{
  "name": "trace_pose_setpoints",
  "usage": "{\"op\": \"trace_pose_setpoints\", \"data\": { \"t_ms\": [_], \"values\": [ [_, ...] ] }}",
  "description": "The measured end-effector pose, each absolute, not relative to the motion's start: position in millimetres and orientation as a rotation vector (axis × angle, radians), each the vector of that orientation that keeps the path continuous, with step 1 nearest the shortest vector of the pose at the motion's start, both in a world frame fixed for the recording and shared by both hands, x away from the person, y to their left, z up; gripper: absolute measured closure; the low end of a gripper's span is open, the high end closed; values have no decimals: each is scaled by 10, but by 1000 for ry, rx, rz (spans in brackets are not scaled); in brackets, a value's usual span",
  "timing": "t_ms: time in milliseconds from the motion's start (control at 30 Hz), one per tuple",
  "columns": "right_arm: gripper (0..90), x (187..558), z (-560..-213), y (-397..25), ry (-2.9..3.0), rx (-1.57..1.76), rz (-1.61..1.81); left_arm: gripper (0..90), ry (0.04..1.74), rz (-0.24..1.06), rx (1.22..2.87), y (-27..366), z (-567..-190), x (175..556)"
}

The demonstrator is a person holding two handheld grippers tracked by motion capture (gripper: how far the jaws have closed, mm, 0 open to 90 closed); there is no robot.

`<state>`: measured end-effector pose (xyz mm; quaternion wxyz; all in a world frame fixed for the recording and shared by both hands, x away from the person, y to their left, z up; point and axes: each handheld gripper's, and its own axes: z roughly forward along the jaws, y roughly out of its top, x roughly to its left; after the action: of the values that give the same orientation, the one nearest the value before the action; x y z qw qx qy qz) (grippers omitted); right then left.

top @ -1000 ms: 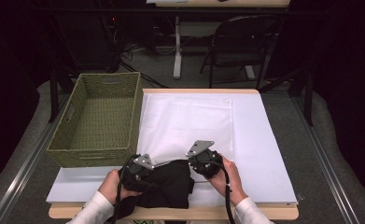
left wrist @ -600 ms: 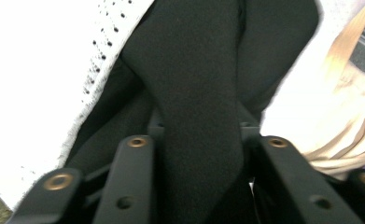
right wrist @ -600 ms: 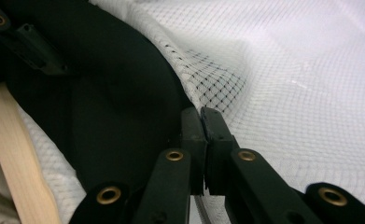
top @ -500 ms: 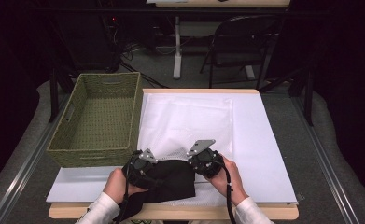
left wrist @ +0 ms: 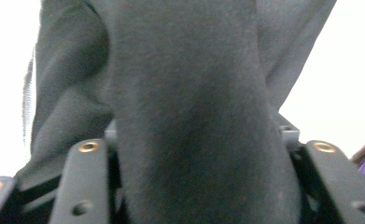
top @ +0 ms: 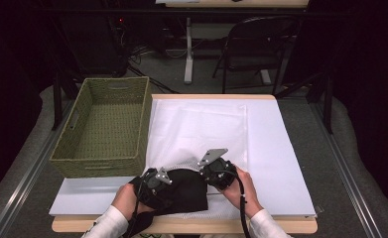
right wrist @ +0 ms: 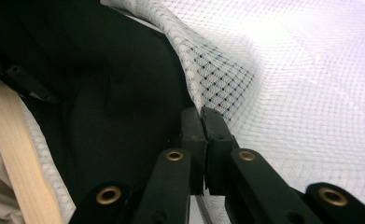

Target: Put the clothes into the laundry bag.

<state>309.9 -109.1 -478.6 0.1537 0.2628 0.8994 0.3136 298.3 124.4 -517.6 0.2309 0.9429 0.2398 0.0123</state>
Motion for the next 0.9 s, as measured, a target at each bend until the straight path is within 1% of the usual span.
{"op": "trace_pose_setpoints", "data": {
  "t_ms": [100,133,233,300,467,567,633,667,733,767,833,900],
  "values": [
    [894,3085,-4731,-1105,2557,750,916,604,692,63,2539,1266,-5138,2968],
    [894,3085,-4731,-1105,2557,750,916,613,692,63,2539,1266,-5138,2968],
    [894,3080,-4677,-1118,2546,751,946,621,745,57,2502,1253,-5069,2969],
    [894,3071,-4634,-1126,2537,758,974,619,811,54,2469,1218,-5015,2996],
    [894,3061,-4606,-1125,2532,763,999,613,859,111,2429,1113,-5024,3107],
    [894,3067,-4624,-1127,2541,768,996,603,869,103,2413,1106,-5080,3143],
    [894,3073,-4649,-1130,2545,772,988,580,861,87,2401,1131,-5108,3149],
    [894,3076,-4662,-1134,2548,777,986,542,864,79,2399,1142,-5109,3147],
    [894,3075,-4677,-1142,2552,782,979,445,858,77,2375,1187,-5076,3119],
    [894,3071,-4681,-1144,2552,784,978,365,845,68,2357,1247,-5035,3091],
    [894,3070,-4682,-1144,2551,781,977,351,851,77,2346,1297,-5008,3058],
    [894,3068,-4683,-1142,2552,776,973,294,844,80,2345,1371,-4981,3011]
  ]
}}
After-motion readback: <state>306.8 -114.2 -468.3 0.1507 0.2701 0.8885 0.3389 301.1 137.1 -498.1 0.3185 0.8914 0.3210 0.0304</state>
